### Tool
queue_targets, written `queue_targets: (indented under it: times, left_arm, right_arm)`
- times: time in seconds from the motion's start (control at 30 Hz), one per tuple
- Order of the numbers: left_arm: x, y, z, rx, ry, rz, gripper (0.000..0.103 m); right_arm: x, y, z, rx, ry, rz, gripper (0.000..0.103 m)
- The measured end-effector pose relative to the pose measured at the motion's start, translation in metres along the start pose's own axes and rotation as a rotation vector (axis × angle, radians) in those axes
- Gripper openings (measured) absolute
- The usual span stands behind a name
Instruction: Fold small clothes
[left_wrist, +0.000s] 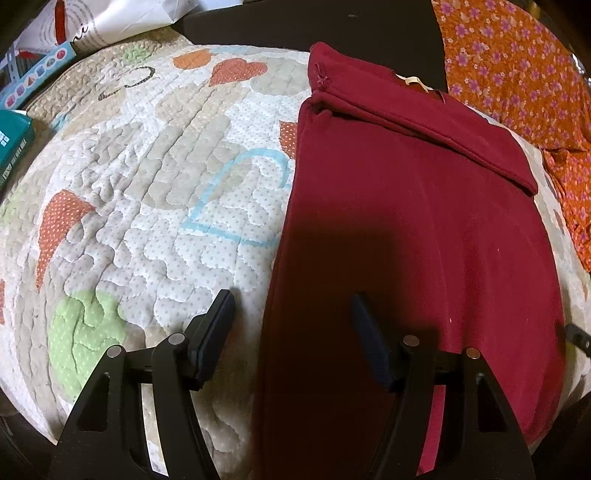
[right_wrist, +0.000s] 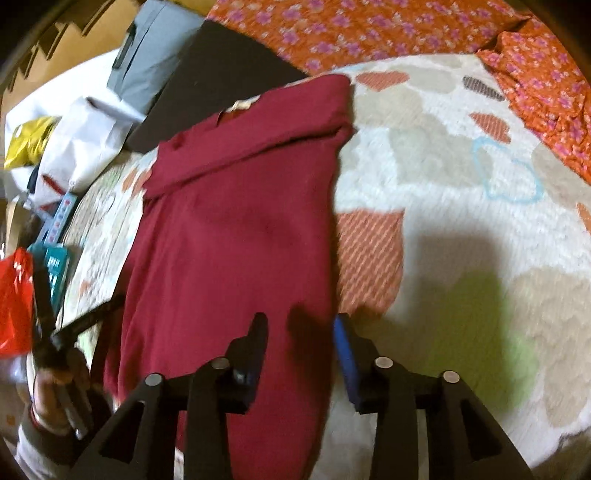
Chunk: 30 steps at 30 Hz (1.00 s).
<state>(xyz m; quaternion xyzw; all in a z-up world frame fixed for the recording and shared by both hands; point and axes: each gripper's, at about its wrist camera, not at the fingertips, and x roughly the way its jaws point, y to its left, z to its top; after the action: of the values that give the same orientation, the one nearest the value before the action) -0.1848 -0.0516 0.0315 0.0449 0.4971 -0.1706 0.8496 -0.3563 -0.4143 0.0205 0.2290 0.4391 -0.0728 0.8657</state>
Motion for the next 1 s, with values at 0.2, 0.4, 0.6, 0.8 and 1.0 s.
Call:
queue_targets:
  times: [0.2,0.4,0.6,0.8,1.0]
  left_arm:
    - [-0.003,-0.003,-0.006,0.024,-0.007,0.015,0.066]
    - [-0.006,-0.005,-0.011,0.038,-0.009,0.023,0.066]
    - [-0.012,-0.005,-0.019,0.037,0.007,0.011,0.066]
    - [-0.022,-0.002,-0.03,0.043,0.036,-0.016,0.066]
    - [-0.036,0.0,-0.049,0.053,0.084,-0.07,0.066]
  right_arm:
    - [0.005,-0.003,-0.021,0.01,0.052,0.001,0.037]
    - [0.002,-0.003,-0.032,0.006,0.065,-0.001,0.038]
    - [-0.002,-0.003,-0.038,0.0,0.076,0.006,0.041]
    - [-0.004,-0.008,-0.048,0.017,0.082,0.034,0.043]
    - [-0.007,-0.012,-0.054,0.026,0.093,0.068,0.043]
